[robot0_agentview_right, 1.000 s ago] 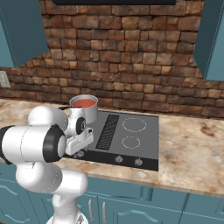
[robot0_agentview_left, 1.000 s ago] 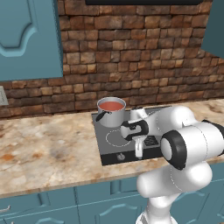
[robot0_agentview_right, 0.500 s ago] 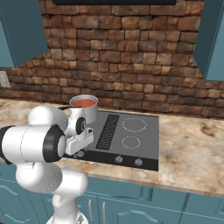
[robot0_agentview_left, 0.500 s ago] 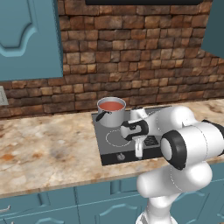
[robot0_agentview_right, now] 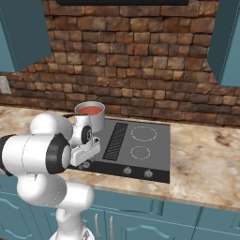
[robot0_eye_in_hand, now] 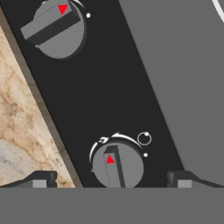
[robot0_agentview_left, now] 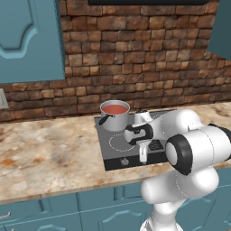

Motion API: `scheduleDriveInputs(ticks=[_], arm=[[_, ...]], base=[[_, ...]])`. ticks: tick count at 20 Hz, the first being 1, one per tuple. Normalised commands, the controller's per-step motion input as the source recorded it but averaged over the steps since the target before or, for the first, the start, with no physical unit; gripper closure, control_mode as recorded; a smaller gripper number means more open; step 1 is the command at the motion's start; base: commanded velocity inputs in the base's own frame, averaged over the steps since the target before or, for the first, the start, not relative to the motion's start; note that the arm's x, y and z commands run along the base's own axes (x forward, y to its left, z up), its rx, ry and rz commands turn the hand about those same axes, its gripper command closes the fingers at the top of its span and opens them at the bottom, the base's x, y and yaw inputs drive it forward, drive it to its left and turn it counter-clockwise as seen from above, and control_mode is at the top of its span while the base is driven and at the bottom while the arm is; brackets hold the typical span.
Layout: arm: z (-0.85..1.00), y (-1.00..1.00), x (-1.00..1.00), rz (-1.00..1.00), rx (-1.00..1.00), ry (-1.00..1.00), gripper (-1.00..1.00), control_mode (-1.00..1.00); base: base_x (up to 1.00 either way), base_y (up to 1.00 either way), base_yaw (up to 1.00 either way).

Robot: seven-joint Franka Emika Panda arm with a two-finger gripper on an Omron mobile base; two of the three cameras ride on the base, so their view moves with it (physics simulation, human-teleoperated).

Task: Wait until the marinara sauce is simmered to a deep red color and then turn off the stove.

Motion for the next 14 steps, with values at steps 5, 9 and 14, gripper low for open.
scheduleDriveInputs(ticks=[5, 9, 14], arm=[[0.0, 0.0, 0.0, 0.0, 0.0, 0.0, -1.0, -1.0], [0.0, 0.0, 0.0, 0.0, 0.0, 0.0, -1.0, -1.0], [0.0, 0.0, 0.0, 0.0, 0.0, 0.0, -1.0, -1.0]], base=[[0.0, 0.0, 0.0], [0.0, 0.0, 0.0], [0.0, 0.0, 0.0]])
